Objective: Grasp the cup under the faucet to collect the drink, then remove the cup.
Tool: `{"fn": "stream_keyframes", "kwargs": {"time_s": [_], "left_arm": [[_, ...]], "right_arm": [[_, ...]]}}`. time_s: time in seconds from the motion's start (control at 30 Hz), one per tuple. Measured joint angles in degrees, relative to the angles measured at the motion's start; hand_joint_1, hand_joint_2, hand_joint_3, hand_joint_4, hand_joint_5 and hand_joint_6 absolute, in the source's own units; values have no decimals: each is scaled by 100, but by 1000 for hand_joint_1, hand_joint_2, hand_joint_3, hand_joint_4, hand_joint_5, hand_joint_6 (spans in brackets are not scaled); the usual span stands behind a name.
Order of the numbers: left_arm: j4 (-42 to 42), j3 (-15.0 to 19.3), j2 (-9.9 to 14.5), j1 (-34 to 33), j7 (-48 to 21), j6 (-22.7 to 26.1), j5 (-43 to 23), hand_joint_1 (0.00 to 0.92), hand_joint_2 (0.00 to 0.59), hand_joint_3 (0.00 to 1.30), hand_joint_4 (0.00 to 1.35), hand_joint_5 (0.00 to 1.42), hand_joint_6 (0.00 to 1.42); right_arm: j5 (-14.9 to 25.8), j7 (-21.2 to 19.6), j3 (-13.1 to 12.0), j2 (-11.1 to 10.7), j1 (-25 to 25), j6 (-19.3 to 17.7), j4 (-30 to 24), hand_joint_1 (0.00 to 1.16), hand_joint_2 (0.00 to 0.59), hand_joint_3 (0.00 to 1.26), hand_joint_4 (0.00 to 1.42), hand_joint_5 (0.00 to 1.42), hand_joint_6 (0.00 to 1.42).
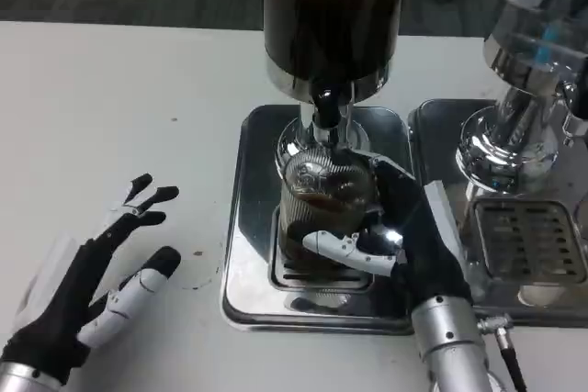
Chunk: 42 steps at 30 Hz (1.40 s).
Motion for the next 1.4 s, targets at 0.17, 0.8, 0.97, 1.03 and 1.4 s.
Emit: {"fn": "stream_keyframes", "kwargs": {"time_s": [0.17, 0.8, 0.97, 1.03, 1.4], "left_arm": [[38, -20, 0, -17, -48, 0, -39, 0, 161, 210, 0, 220, 27], [121, -194, -5, -110, -49, 0, -75, 0, 161, 210, 0, 220, 27], [123, -247, 12, -173, 66, -19, 173, 0, 161, 210, 0, 220, 27], [123, -253, 22, -191, 66, -23, 245, 0, 161, 210, 0, 220, 27], [120, -264, 34, -247, 221, -11, 359, 0, 152, 103, 0, 57, 0]], "right_arm": [[-64, -70, 0, 0, 36, -8, -26, 1037, 236, 433, 514, 587, 825], [-532, -311, 19, -18, 246, -6, -518, 1064, 228, 455, 554, 780, 1104], [-725, -330, 15, -91, 341, 41, -619, 1056, 216, 461, 563, 804, 1129], [-793, -335, 14, -120, 370, 66, -670, 1056, 215, 461, 563, 803, 1130], [-980, -331, 44, -223, 646, 181, -1009, 1042, 213, 469, 579, 828, 1207]]}}
